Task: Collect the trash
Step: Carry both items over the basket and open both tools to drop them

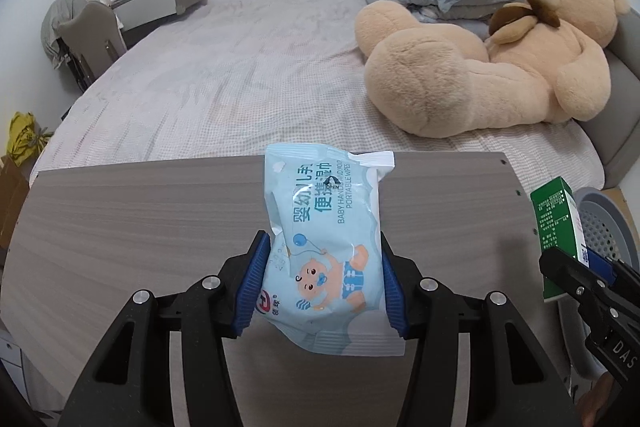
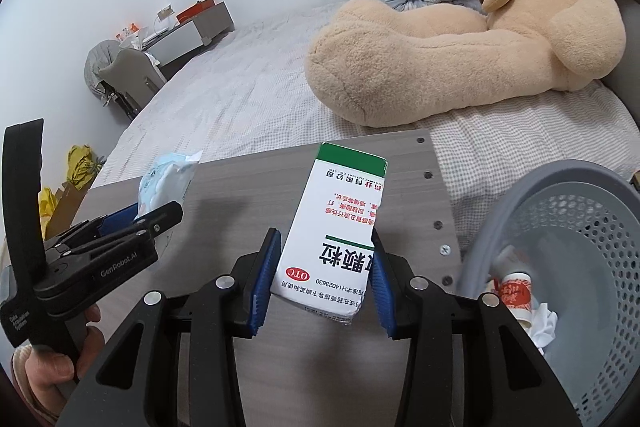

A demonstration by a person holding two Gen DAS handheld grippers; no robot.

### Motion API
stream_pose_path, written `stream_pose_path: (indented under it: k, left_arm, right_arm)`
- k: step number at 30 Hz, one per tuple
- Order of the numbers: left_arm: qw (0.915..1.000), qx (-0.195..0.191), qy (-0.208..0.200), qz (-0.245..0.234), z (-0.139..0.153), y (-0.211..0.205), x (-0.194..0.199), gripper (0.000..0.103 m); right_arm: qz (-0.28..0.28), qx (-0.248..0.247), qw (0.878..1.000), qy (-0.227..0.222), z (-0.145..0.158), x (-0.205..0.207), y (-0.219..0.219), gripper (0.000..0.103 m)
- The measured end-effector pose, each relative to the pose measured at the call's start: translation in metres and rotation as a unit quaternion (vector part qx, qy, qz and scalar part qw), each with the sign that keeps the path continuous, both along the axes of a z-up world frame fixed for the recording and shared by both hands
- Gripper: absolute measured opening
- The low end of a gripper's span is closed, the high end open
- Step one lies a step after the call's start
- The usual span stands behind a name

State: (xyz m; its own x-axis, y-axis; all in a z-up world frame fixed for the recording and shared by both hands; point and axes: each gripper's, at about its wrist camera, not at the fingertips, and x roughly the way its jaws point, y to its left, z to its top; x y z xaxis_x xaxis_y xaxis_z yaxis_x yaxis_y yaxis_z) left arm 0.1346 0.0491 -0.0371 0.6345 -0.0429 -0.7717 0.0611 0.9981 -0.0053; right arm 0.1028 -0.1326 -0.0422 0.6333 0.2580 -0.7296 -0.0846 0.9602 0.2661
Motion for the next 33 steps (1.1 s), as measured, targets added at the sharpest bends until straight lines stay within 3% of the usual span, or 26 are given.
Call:
stream_pose_path:
  k: [9,21,26,33]
  left_arm:
    - [0.9987,-0.014,-0.015,-0.046,0.015,-0.044,-0.038,0.051]
    - [0.9867,-0.029,-0.014,-0.159,0.021,-0.162,-0.064,0.051]
    - [0.9802,-0.024,-0.007,-0.197,0.018,-0.205,-0.069,0.051]
    - [0.9781,-0.013,0.002,-0.208,0.013,-0.239,-0.069,0.054]
  right_arm:
    - [-0.038,-0.005,0.999,-0.019,0.017,-0.049,-0.043,0.042]
    - [-0.139,-0.03,0.99,-0.01,0.012,-0.104,-0.157,0.042]
    - [-0.164,-0.022,0.986,0.002,0.001,-0.113,-0.196,0.042]
    - [-0.165,-0.018,0.986,0.009,-0.006,-0.114,-0.221,0.043]
